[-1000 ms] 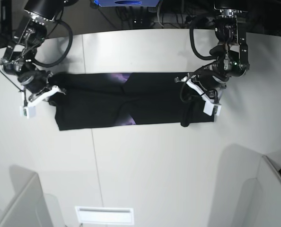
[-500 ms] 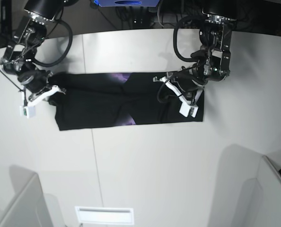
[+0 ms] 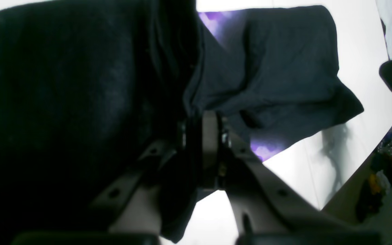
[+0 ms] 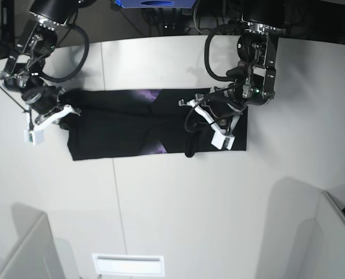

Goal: Fold the T-shirt properly
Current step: 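Grasp the strip end with the left gripper and fold it toward the right gripper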

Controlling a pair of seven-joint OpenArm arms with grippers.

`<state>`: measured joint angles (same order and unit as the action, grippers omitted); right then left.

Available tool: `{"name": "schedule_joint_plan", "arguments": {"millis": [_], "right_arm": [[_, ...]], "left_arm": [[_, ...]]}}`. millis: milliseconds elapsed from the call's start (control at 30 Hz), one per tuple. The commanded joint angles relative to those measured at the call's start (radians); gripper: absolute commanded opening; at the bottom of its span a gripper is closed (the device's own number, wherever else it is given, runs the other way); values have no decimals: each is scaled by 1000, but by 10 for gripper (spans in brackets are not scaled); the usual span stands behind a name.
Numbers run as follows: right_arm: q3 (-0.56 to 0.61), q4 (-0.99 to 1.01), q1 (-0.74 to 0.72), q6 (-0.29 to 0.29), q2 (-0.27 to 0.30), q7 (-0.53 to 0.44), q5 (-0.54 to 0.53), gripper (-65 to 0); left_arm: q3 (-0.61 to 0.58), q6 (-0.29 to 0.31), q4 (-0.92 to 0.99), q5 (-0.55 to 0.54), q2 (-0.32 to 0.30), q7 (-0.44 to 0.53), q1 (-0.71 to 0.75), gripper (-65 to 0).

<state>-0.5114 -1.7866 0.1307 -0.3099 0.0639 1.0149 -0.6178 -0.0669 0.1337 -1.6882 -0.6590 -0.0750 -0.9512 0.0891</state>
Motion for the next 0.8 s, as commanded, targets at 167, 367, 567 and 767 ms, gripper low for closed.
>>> {"name": "schedule_joint_plan", "arguments": {"millis": [167,367,567,767], "right_arm": [[-5,-15,-16,-2,12,-18,-15,-650],[-5,-15,-16,-2,12,-18,-15,-650],[-5,-15,-16,-2,12,-18,-15,-650],[-5,-15,-18,-2,12,-18,-15,-650]], "left_arm": [[0,5,4,-21,1,14,-10,-650],[0,5,3,-21,1,14,-10,-650],[0,5,3,-23,2,14,-10,-650],[0,5,3,-23,2,14,-10,-650]]}}
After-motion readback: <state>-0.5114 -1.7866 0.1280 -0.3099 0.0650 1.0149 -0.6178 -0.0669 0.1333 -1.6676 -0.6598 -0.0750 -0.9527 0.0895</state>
